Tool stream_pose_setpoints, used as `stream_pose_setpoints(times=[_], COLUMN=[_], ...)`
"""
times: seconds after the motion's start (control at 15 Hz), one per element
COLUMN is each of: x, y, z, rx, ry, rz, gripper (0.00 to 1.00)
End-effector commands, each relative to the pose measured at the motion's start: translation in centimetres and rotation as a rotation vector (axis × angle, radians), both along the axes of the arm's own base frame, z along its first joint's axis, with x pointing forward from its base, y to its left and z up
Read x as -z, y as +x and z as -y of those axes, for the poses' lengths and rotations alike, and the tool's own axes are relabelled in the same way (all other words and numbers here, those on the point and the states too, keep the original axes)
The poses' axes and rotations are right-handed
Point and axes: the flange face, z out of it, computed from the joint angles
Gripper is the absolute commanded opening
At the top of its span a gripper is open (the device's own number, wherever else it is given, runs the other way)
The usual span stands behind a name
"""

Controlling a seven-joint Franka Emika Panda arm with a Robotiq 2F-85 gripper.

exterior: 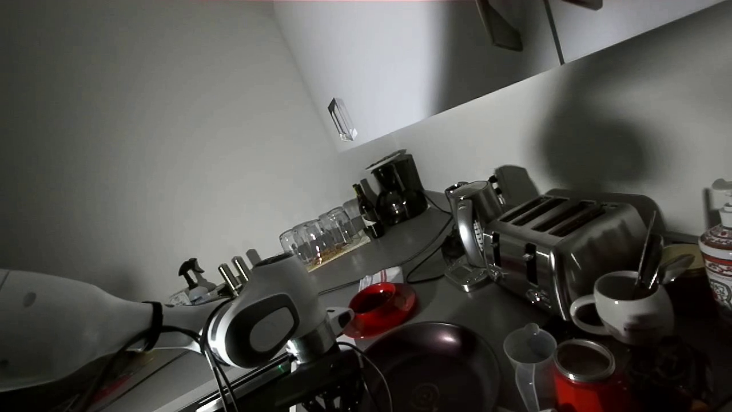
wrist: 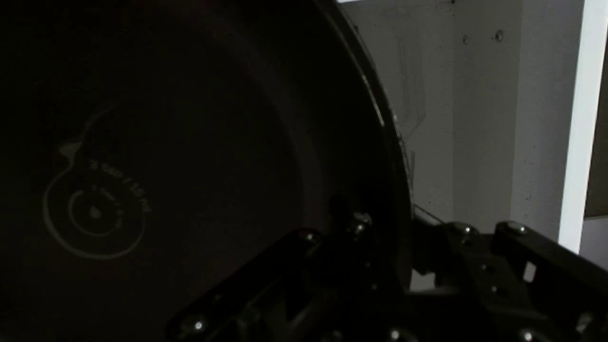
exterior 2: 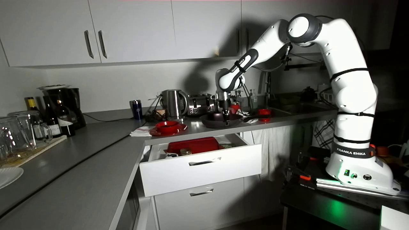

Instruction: Move the pan slightly to the right on the counter

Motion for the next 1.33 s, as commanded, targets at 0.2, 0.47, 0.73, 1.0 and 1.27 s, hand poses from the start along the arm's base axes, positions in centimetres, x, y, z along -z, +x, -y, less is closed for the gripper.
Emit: stream_pose_setpoints(times=[0.2, 0.47, 0.73, 1.0, 1.27], x=[0.3, 0.1, 0.3, 0.2, 0.5], y=[-2.8, -3.0, -3.1, -3.0, -3.4], z=[2.2, 2.9, 3.1, 3.3, 3.5], rx=[-0.124, -0.197, -0.227, -0.253, -0.260], ry=[-0.062, -0.115, -0.142, -0.171, -0.179], rz=[-0.093, -0.136, -0.154, -0.174, -0.217], gripper=[0.07, 0.07, 0.07, 0.08, 0.53])
